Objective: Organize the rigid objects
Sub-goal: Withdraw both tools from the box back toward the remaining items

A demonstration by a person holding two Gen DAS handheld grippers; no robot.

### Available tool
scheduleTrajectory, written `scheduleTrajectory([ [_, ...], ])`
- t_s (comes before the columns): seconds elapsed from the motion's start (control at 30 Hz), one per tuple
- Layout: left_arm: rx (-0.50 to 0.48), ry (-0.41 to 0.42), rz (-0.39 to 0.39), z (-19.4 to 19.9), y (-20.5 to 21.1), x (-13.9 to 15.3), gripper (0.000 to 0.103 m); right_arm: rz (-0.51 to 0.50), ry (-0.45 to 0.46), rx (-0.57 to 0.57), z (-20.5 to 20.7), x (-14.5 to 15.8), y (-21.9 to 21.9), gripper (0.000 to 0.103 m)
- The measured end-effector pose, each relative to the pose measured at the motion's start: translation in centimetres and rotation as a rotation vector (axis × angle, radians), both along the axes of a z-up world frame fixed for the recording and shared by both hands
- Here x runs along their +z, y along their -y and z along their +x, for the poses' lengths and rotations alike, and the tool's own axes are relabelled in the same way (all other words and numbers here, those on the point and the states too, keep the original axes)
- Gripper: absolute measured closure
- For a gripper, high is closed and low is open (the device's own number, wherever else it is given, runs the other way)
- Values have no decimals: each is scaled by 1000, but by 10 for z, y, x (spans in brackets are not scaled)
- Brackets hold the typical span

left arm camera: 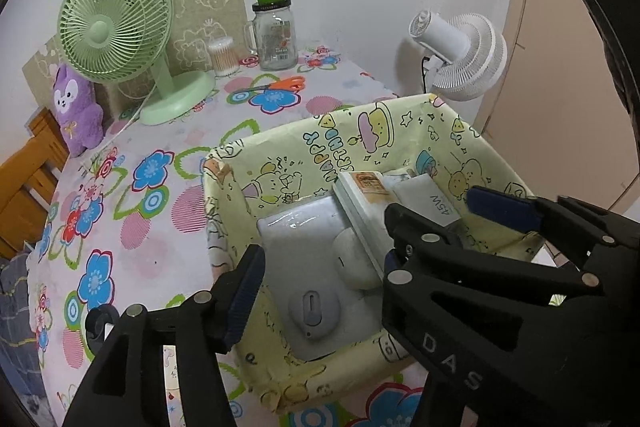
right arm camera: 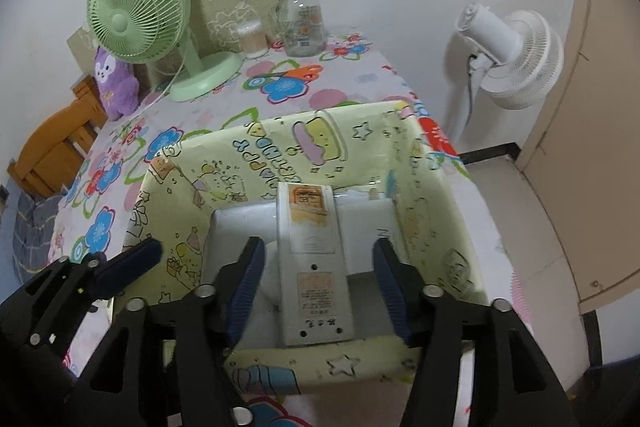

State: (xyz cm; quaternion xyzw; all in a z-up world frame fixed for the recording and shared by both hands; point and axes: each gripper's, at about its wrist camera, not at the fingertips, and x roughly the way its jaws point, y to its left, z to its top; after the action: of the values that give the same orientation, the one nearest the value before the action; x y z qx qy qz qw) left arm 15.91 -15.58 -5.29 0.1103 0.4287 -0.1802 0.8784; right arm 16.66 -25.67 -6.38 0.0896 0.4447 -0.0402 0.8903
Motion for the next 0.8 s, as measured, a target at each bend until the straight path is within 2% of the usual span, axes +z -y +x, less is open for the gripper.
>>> scheduleTrajectory([
  [0.03, 4, 6, -1, -1, -2, 2, 32, 3, 6, -2, -2, 2, 1, 36],
  [0.23, 5, 39, -10, -13, -8, 12, 27, -1, 38, -25, -17, 12, 0, 28],
  [0.8, 27, 106, -1, -44, -28, 28, 15, -20, 91, -8, -50, 29, -14, 21],
])
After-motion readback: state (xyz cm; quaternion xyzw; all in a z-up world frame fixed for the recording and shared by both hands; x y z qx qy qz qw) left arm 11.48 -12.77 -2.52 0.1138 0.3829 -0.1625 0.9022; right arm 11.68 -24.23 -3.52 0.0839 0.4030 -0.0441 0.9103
